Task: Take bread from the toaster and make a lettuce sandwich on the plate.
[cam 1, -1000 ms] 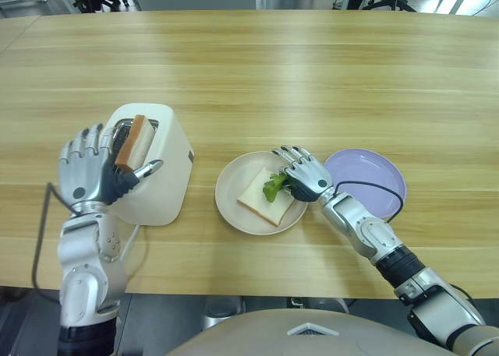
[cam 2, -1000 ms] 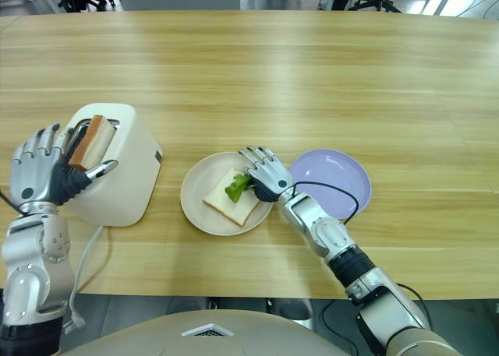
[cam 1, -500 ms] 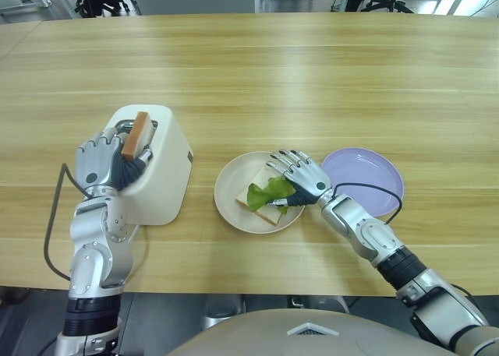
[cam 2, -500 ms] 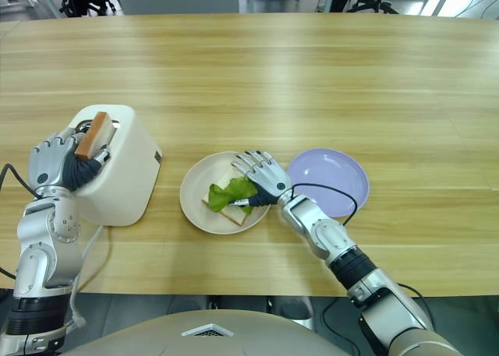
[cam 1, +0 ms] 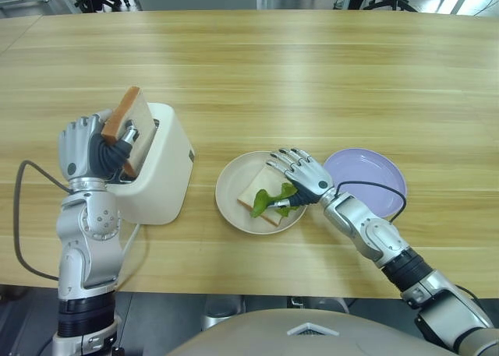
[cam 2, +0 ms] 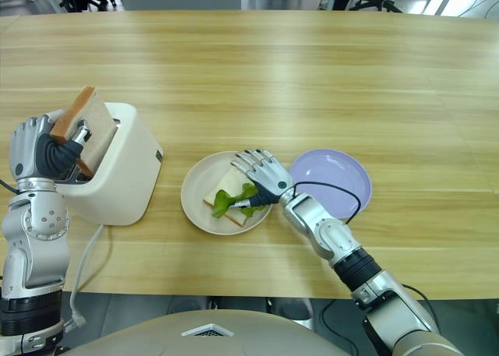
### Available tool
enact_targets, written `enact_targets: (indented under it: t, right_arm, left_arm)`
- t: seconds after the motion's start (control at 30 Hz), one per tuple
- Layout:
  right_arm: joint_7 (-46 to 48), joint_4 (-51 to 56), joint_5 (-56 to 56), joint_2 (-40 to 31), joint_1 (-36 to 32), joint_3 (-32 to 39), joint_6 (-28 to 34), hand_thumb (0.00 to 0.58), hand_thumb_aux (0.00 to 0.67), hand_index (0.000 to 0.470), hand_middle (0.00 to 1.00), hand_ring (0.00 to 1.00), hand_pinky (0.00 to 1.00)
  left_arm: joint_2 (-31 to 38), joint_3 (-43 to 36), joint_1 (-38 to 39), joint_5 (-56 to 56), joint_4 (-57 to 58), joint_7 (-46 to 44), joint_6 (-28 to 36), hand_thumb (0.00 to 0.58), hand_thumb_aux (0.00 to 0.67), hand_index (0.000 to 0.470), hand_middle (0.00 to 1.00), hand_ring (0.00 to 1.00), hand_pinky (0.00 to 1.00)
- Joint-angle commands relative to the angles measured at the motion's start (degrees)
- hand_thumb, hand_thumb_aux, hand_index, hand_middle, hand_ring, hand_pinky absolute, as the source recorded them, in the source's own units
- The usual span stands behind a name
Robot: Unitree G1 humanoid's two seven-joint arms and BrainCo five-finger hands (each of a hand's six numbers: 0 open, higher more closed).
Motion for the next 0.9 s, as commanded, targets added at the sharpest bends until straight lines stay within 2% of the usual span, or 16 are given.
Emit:
enact_targets:
  t: [0.03, 0.33, 0.43, 0.7, 0.9]
  right_arm:
    - [-2.5, 7.3, -1.2, 0.8, -2.7, 1.1, -0.2, 0.000, 0.000, 0.000, 0.00, 0.00, 0.00]
    - [-11.1, 29.7, -1.0, 10.0, -17.6, 4.2, -0.9, 0.000, 0.000, 0.000, 0.00, 0.00, 0.00]
    - [-13.3, 33.0, 0.3, 11.7, -20.5, 4.4, -1.4, 0.000, 0.000, 0.000, 0.00, 0.00, 0.00]
    - [-12.1, 29.5, 2.5, 10.2, -20.0, 4.4, -2.8, 0.000, 0.000, 0.000, 0.00, 0.00, 0.00]
    - [-10.3, 15.2, 6.7, 3.6, -13.5, 0.0, -4.1, 0.000, 0.000, 0.000, 0.00, 0.00, 0.00]
  left_arm:
    - [-0.7, 0.7, 0.5, -1.7, -1.3, 1.3, -1.5, 0.580, 0.670, 0.460, 1.00, 1.00, 1.00]
    - [-2.7, 1.5, 1.1, -6.2, -5.8, 1.8, -5.4, 0.580, 0.670, 0.460, 1.00, 1.00, 1.00]
    - [-3.1, 1.9, 1.1, -8.0, -7.6, 1.0, -6.0, 0.580, 0.670, 0.460, 1.00, 1.00, 1.00]
    - [-5.0, 1.7, 1.6, -11.2, -13.3, -1.5, -6.1, 0.580, 0.670, 0.460, 1.00, 1.00, 1.00]
    - [-9.2, -1.7, 0.0, -19.4, -21.4, -5.6, -5.6, 0.580, 0.670, 0.460, 1.00, 1.00, 1.00]
